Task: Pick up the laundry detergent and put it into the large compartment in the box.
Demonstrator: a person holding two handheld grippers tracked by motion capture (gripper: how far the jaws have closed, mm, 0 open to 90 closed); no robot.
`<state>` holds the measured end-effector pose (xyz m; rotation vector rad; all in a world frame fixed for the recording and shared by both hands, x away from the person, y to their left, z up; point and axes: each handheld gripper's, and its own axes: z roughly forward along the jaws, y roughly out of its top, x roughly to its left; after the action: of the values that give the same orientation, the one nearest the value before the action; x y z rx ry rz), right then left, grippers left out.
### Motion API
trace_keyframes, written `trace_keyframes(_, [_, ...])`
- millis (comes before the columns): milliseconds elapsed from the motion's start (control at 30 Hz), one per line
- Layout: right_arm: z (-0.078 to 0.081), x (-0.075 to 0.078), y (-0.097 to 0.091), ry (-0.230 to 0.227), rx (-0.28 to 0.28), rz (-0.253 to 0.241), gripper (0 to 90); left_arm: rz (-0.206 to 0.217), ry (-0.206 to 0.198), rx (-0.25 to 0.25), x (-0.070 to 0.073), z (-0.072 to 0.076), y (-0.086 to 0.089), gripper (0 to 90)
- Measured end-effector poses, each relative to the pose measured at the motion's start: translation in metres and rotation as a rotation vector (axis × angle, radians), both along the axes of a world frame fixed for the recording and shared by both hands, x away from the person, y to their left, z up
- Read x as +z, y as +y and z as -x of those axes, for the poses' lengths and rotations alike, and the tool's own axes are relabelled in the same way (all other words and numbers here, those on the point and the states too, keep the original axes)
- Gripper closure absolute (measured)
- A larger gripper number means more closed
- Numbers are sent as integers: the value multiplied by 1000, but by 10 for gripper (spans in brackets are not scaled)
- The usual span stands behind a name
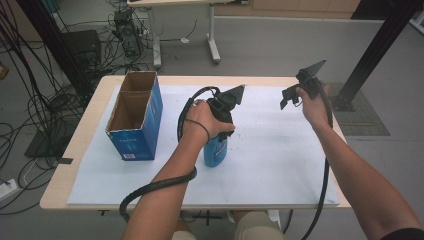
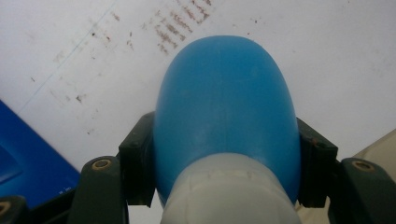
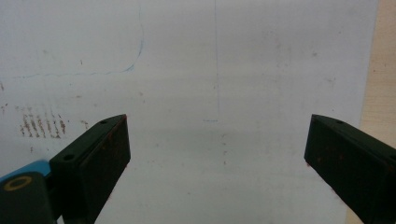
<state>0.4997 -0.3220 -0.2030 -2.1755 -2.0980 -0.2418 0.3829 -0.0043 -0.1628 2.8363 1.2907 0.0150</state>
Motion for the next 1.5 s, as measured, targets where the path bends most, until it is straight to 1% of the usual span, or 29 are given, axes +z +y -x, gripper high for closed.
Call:
trace_keyframes(533, [-1,-2,1,3,8,0,70,5,-1,1,0,0,2,378])
trace_keyframes(667, [-2,-2,2,7,10,1,70,10,2,4,0,-1,4,378])
trace_keyframes(1033, [-2,-3,3,7,14,0,70,3,14,10,1,-3,4,378])
trace_keyframes(1100, [-2,-3,3,7,15,1,70,7,10,11,3,-3,5,378])
trace_keyframes(1200, [-1,-2,3,4,14,-1,70,3,6,13,9,-2,5,378])
trace_keyframes(1300, [0,-1,3,3,15,-4,70,-3,-4,10,21,-1,6,379])
trace_keyframes(1400, [0,0,2,1,15,-4,70,-1,-16,13,38,1,9,378])
trace_keyframes(1500, [1,0,2,0,18,-3,70,2,-31,13,60,3,13,378])
